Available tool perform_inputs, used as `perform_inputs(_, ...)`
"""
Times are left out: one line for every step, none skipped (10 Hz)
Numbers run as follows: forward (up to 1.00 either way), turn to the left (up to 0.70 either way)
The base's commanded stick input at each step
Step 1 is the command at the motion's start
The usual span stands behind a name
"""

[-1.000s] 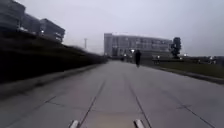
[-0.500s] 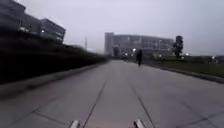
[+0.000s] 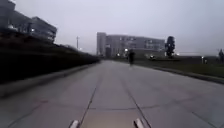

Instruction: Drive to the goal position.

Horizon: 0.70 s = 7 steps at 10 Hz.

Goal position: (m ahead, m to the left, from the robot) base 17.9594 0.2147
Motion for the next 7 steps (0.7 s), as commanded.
perform_inputs(0.7, 0.0)
perform_inputs(0.7, 0.0)
perform_inputs(0.7, 0.0)
perform_inputs(0.7, 0.0)
perform_inputs(0.7, 0.0)
perform_inputs(0.7, 0.0)
perform_inputs(0.7, 0.0)
